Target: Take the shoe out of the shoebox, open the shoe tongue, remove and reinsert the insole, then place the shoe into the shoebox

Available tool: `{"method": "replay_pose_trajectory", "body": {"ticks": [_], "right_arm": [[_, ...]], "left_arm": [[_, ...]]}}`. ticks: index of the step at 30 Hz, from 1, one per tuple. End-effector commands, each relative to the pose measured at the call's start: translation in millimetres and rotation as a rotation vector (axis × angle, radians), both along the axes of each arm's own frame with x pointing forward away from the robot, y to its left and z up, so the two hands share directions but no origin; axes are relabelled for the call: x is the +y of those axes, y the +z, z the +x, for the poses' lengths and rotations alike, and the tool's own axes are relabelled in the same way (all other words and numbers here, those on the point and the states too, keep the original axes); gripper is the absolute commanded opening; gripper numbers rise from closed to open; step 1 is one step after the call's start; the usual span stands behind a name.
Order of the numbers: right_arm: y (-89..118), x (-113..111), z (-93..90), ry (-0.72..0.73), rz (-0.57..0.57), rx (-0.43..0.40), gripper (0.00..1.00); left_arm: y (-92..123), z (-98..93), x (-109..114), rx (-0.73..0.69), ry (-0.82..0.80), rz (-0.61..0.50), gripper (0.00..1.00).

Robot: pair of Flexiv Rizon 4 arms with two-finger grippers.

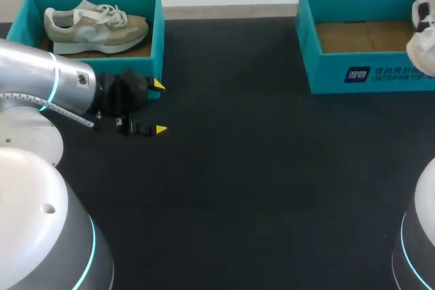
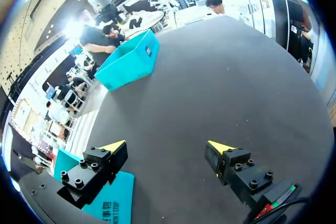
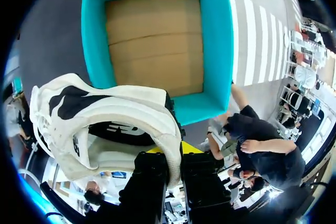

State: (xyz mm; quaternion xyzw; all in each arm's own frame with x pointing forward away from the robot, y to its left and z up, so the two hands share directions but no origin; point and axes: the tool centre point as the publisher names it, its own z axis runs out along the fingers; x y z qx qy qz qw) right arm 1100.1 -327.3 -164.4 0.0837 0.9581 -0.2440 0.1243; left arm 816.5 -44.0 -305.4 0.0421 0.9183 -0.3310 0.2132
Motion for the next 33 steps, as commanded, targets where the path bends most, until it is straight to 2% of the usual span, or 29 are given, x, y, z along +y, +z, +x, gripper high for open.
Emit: {"method": "replay_pose_trajectory", "body": {"ticks": [1, 4, 8, 12, 13, 17, 33], "right_arm": [[-2, -15, 12.3, -0.076, 0.029, 0.008, 0.0], [0, -21, 9.1, -0.211, 0.067, -0.008, 0.0], [-2, -29, -1.1, -0.535, 0.157, -0.049, 0.0], [-1, -33, -19.8, -0.907, 0.245, -0.105, 0.0], [0, -31, -22.7, -0.929, 0.28, -0.122, 0.0], [1, -31, -31.7, -1.188, 0.301, -0.202, 0.0], [1, -31, -31.7, -1.188, 0.301, -0.202, 0.0]], "left_arm": [[0, -0.4, 0, 0.0, 0.0, 0.002, 1.0], [0, -0.4, 0, 0.0, 0.0, 0.002, 1.0], [0, -0.4, 0, 0.0, 0.0, 0.002, 1.0], [0, -0.4, 0, 0.0, 0.0, 0.002, 1.0], [0, -0.4, 0, 0.0, 0.0, 0.002, 1.0], [0, -0.4, 0, 0.0, 0.0, 0.002, 1.0], [0, -0.4, 0, 0.0, 0.0, 0.002, 1.0]]}}
